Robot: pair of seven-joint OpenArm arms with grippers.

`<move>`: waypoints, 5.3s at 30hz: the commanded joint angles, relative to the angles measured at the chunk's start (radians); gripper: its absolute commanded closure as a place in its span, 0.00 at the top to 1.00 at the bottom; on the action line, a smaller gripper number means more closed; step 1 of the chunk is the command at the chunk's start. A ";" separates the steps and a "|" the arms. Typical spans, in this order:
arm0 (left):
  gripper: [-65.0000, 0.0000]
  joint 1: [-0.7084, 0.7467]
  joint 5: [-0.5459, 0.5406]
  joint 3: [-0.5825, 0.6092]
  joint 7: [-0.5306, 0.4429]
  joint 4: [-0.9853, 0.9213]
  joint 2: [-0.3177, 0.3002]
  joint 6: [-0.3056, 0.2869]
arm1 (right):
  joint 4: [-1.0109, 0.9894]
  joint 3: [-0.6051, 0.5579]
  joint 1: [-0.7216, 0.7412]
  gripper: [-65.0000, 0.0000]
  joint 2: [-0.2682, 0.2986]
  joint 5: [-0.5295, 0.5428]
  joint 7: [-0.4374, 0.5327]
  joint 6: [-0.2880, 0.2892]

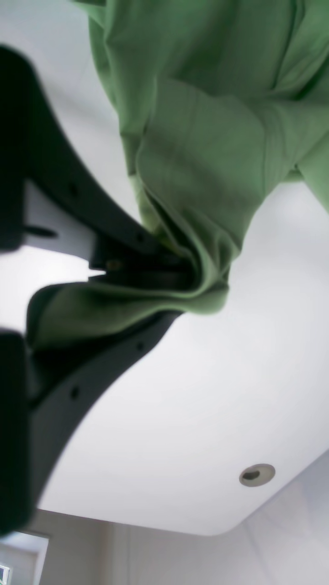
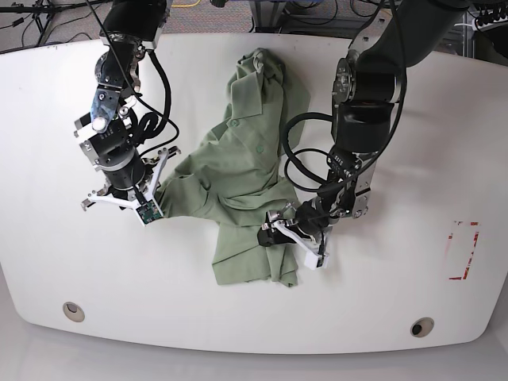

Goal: Fold the T-shirt properly
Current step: 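Move the left gripper to the polo's hem and grasp it, then pull the hem with the left gripper away from the right gripper, then release and regrasp the polo's edge with the left gripper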

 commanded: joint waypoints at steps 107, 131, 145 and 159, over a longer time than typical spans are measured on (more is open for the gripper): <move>0.59 0.244 -0.039 -0.242 0.512 0.483 -0.045 -0.070 | 0.002 0.173 0.251 0.00 0.004 0.008 -0.034 -0.002; 0.03 0.237 -0.033 -0.164 0.371 0.446 -0.013 -0.067 | 0.002 0.173 0.251 0.00 0.004 0.008 -0.034 -0.002; 0.00 0.259 -0.033 -0.165 0.373 0.524 -0.017 -0.067 | 0.001 0.171 0.251 0.00 -0.001 0.008 -0.034 -0.002; 0.00 0.340 -0.039 -0.170 0.452 0.836 -0.106 -0.067 | 0.001 0.173 0.250 0.00 -0.001 0.003 -0.034 -0.002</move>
